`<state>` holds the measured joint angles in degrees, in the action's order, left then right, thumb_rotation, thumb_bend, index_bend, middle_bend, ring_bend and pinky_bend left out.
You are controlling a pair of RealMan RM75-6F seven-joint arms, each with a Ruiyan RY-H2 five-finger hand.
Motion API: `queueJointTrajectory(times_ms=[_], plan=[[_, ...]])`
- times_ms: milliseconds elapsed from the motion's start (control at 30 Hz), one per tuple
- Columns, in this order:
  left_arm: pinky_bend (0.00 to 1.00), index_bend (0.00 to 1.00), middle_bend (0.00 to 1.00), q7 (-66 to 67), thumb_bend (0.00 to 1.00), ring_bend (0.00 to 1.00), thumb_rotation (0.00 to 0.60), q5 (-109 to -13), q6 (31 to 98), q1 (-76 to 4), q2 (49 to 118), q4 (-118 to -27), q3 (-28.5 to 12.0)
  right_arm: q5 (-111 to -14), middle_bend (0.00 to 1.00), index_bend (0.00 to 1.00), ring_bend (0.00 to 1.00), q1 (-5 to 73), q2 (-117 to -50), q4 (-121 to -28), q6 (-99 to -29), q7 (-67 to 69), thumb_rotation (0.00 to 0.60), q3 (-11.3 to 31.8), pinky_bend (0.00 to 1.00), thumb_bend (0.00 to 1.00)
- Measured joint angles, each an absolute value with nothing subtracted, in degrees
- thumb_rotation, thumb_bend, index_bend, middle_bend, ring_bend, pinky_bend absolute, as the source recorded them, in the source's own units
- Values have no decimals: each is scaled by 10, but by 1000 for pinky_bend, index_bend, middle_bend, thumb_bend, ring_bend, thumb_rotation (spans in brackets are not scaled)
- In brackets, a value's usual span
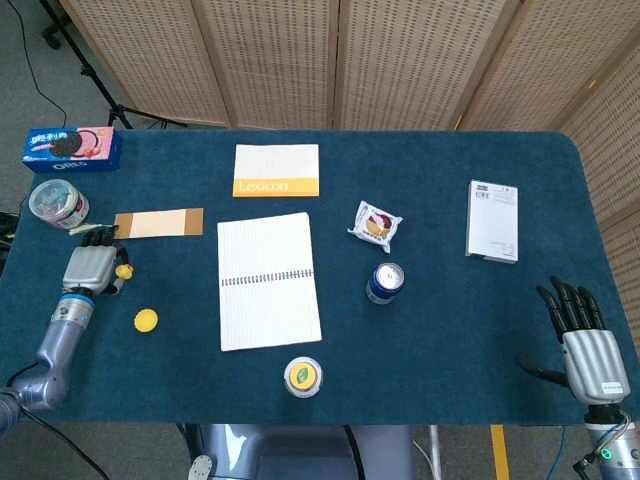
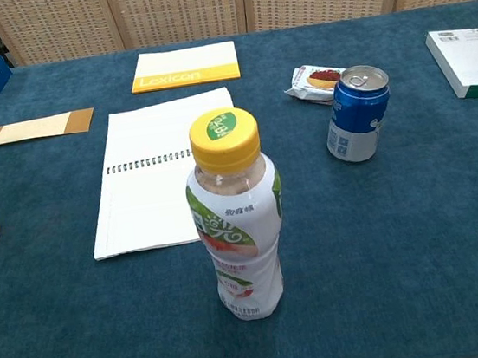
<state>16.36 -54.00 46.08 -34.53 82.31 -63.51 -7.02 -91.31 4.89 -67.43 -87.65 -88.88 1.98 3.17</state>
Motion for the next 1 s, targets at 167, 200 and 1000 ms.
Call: queueJointTrajectory(times_ms=[167,200,1000], plan=[[0,503,0,165,356,0,600,-543,465,-344,826,-636,-70,-913,0,40,0,49,-674,-876,-889,21,600,32,0,0],[0,508,0,165,357,0,600,-543,465,-344,826,-636,-70,-913,0,40,0,49,-674,-876,-889,21,600,32,0,0],[0,517,0,176,358,0,600,-564,501,-337,771,-751,-75,-919,0,40,0,50,-671,-880,-886,21,600,27,0,0]])
